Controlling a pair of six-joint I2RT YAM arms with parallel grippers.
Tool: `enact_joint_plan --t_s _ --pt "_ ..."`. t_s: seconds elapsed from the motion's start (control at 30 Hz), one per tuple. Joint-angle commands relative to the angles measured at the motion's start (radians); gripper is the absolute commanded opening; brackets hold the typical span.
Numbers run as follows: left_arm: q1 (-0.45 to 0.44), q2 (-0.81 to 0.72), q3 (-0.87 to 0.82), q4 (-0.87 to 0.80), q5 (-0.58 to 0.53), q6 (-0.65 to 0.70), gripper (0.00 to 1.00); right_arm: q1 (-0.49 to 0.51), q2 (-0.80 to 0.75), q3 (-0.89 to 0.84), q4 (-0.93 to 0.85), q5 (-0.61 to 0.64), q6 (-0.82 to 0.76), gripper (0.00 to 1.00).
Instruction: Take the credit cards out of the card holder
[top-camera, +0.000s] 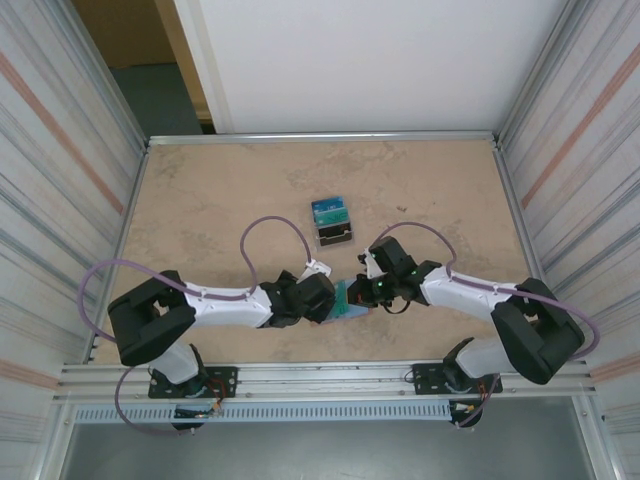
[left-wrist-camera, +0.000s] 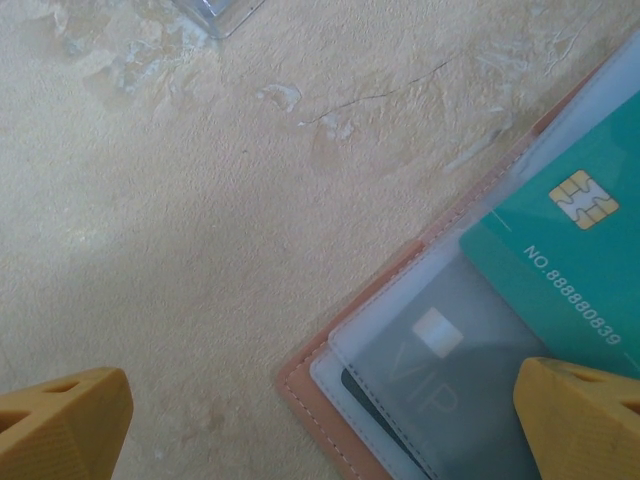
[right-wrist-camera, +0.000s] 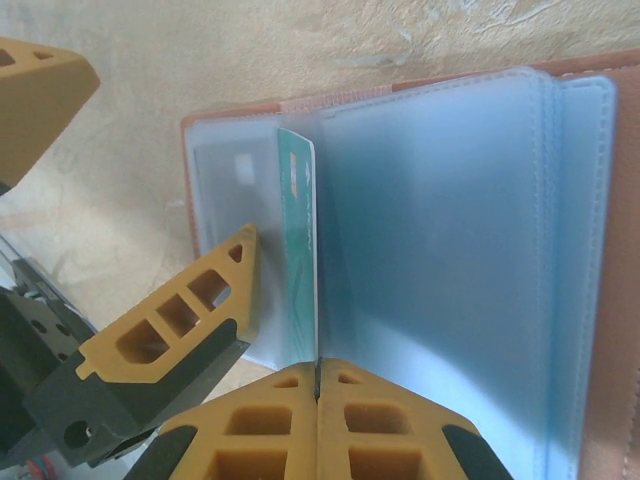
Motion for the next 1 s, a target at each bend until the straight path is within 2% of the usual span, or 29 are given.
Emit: enact_joint_plan --t_s 0.0,0.1,0.33,0.53,0.77,0.97 --pt "-0.008 0.028 0.013 -0.028 0.01 0.019 0.99 -0.008 -0.026 -0.023 0.021 -0.006 -0.018 0.0" --pt "-0.008 0.034 0.011 -0.023 0.013 0.019 0.99 -0.007 -0.025 -0.047 0.088 -0.035 0.003 0.01" --pt "-0.009 0.036 0.011 -0.013 0.024 0.011 0.99 -0.001 -0.004 -0.084 0.188 -0.051 0.023 0.14" --pt "-0.008 0.031 0.01 -0.019 0.032 0.005 0.99 0.014 0.029 -0.095 0.259 -0.054 0.033 0.17" --pt "-0.009 0.025 0.008 -0.022 0.031 -0.006 0.99 0.028 0.061 -0.079 0.266 -0.042 0.029 0.14" --pt "-0.007 -0.005 0.011 -0.039 0.005 -0.008 0.99 0.031 0.009 -0.053 0.15 0.031 -0.016 0.06"
